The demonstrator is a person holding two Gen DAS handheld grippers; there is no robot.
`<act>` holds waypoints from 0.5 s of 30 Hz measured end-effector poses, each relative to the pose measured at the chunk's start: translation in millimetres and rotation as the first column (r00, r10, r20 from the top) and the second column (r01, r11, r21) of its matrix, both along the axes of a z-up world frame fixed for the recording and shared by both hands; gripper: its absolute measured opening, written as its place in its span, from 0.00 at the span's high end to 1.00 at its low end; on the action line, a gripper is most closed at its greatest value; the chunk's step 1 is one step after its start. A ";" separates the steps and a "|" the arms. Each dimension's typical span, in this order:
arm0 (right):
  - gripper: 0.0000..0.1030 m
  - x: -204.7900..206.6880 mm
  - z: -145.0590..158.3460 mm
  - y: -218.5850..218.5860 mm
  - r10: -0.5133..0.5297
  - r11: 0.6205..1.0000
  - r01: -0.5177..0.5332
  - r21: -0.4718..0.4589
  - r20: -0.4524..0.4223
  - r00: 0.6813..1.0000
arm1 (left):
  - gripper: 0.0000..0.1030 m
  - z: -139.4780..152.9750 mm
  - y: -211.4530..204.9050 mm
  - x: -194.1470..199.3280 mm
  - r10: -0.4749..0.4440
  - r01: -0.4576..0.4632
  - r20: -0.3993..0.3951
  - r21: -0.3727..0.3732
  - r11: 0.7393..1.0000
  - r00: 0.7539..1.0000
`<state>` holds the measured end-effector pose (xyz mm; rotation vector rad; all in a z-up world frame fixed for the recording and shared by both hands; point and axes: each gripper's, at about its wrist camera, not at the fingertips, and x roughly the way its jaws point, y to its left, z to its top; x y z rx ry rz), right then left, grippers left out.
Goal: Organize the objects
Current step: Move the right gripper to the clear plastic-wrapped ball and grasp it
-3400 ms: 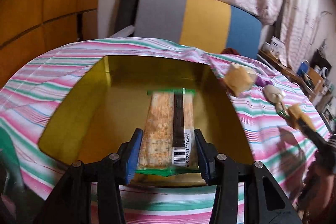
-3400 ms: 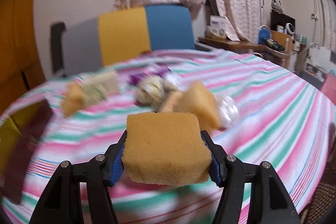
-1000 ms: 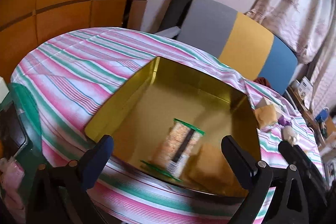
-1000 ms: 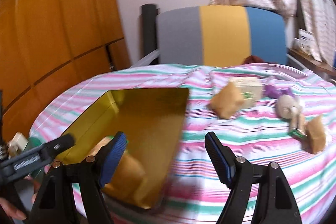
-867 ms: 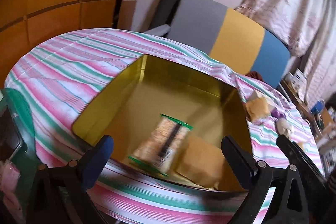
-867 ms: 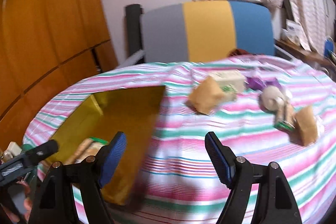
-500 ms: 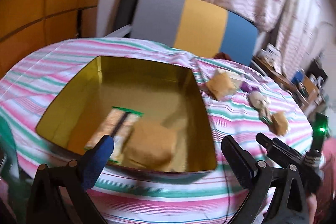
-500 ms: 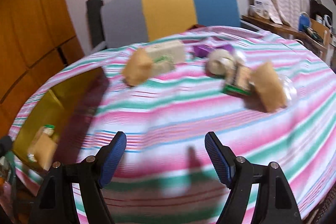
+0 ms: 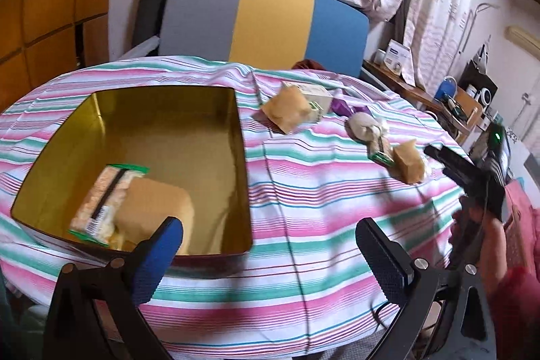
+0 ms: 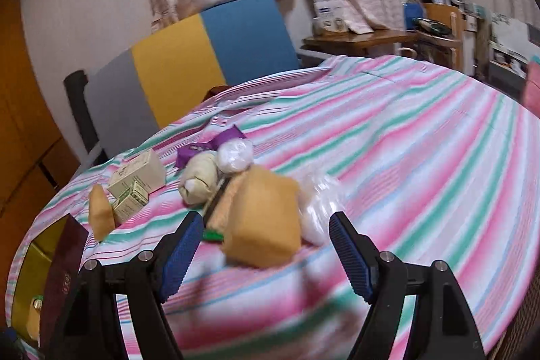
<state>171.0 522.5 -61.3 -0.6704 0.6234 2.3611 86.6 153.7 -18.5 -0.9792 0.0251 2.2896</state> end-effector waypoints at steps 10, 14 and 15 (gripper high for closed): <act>0.24 -16.9 -18.4 -24.1 0.277 0.957 -0.278 -0.080 -0.025 0.961 | 0.00 0.6 17.0 7.1 -0.037 0.037 0.014 -0.010 0.999 0.999; 0.24 7.8 -0.2 -21.7 0.187 0.981 -0.184 0.055 -0.069 0.980 | 0.00 -2.8 22.4 7.2 -0.041 0.041 0.029 -0.007 0.999 0.999; 0.24 14.1 3.3 -13.9 0.135 0.990 -0.130 0.060 -0.081 0.988 | 0.00 -3.6 24.0 7.5 -0.043 0.043 0.035 -0.008 0.999 0.998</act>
